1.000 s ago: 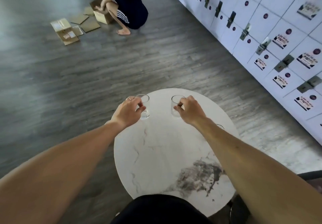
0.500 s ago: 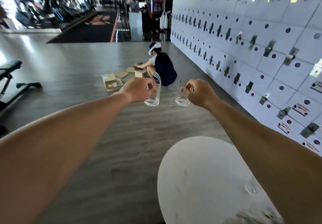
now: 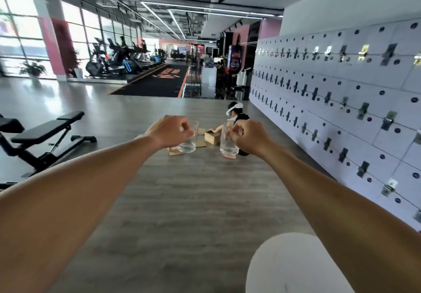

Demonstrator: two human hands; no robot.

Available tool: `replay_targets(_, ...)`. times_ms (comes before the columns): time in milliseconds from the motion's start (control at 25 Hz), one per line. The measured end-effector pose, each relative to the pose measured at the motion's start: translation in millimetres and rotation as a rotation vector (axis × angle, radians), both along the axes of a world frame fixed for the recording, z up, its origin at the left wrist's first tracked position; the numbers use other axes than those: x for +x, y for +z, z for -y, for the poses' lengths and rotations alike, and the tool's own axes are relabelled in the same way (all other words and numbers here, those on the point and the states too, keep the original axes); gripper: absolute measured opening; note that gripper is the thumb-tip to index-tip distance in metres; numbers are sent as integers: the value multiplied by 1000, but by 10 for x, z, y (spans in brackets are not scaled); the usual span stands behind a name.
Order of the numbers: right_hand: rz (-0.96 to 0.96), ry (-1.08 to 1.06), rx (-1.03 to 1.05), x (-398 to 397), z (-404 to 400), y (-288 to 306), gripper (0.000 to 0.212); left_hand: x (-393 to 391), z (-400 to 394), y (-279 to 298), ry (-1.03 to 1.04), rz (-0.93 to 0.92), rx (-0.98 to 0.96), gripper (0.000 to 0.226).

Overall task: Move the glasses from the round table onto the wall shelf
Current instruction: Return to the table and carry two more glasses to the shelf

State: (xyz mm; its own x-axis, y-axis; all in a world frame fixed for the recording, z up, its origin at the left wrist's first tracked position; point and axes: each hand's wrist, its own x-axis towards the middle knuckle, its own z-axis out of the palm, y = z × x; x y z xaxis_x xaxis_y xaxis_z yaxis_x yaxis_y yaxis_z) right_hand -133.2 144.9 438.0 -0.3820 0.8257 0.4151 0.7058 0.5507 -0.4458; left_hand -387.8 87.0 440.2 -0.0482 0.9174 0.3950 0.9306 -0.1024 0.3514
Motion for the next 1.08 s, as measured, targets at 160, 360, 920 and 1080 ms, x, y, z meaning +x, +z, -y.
replay_targets(160,13,80,-32,-489,-111,-90,16,-492,15,-113,85,14,12,20)
replay_targets(360,33,147,-62,-1132,-452,-165,20,-1106,-167,-221,155,35,-4,22)
replay_targets(920,23,382,-117,-3267,-2643,-147,19,-2939,-1656,-256,488,16,-10,17)
replay_targets(1080,29,464,-121,-3796,-2984,-166,19,-3369,-1846,-245,582,-24,-27,14)
